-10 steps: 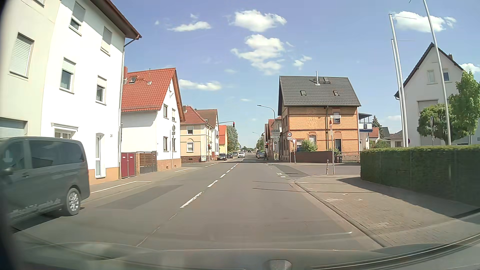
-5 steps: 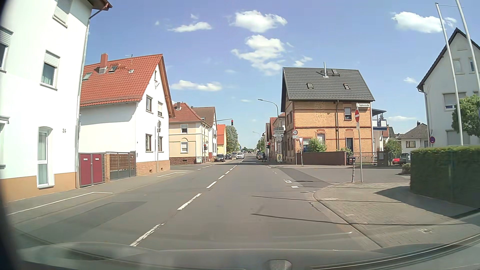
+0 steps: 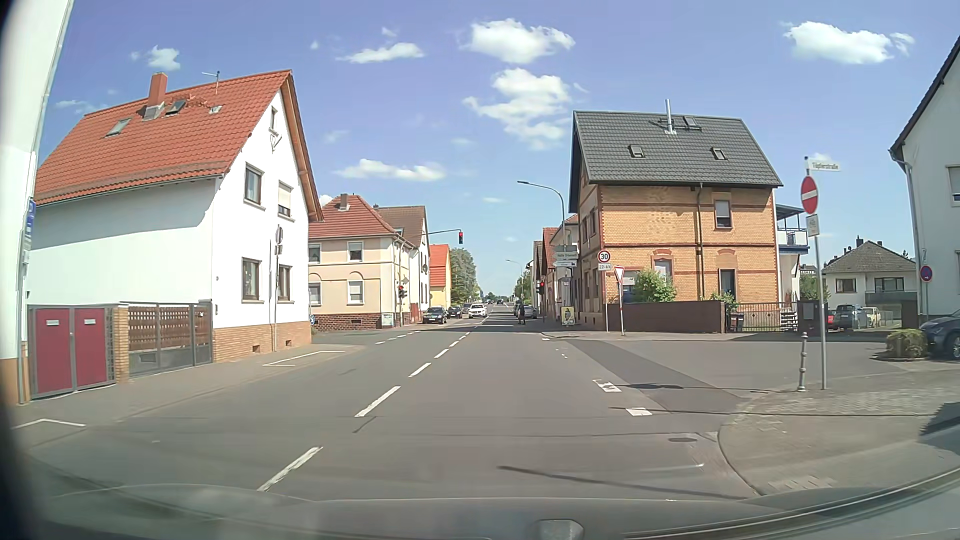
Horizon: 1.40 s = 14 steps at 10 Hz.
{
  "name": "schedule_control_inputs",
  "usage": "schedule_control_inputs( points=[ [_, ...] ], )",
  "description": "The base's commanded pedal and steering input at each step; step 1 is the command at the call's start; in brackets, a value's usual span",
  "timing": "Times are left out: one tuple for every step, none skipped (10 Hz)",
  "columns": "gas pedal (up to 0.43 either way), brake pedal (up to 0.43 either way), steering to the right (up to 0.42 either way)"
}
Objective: Follow the waypoints while adhering to traffic rules and regulations
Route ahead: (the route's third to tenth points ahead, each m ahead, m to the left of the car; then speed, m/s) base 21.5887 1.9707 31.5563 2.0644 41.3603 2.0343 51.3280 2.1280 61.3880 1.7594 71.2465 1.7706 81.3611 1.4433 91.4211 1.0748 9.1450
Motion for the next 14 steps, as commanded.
schedule_control_inputs(
  points=[
    [0.0,0.232,-0.004],
    [0.0,0.232,-0.004],
    [0.0,0.232,-0.004],
    [0.0,0.232,-0.004],
    [0.0,0.238,-0.005],
    [0.0,0.238,-0.005],
    [0.0,0.244,-0.006],
    [0.0,0.25,-0.006],
    [0.0,0.256,-0.005],
    [0.0,0.256,-0.004],
    [0.0,0.256,-0.003],
    [0.0,0.256,-0.003],
    [0.0,0.262,-0.003],
    [0.0,0.256,-0.003]
  ],
)
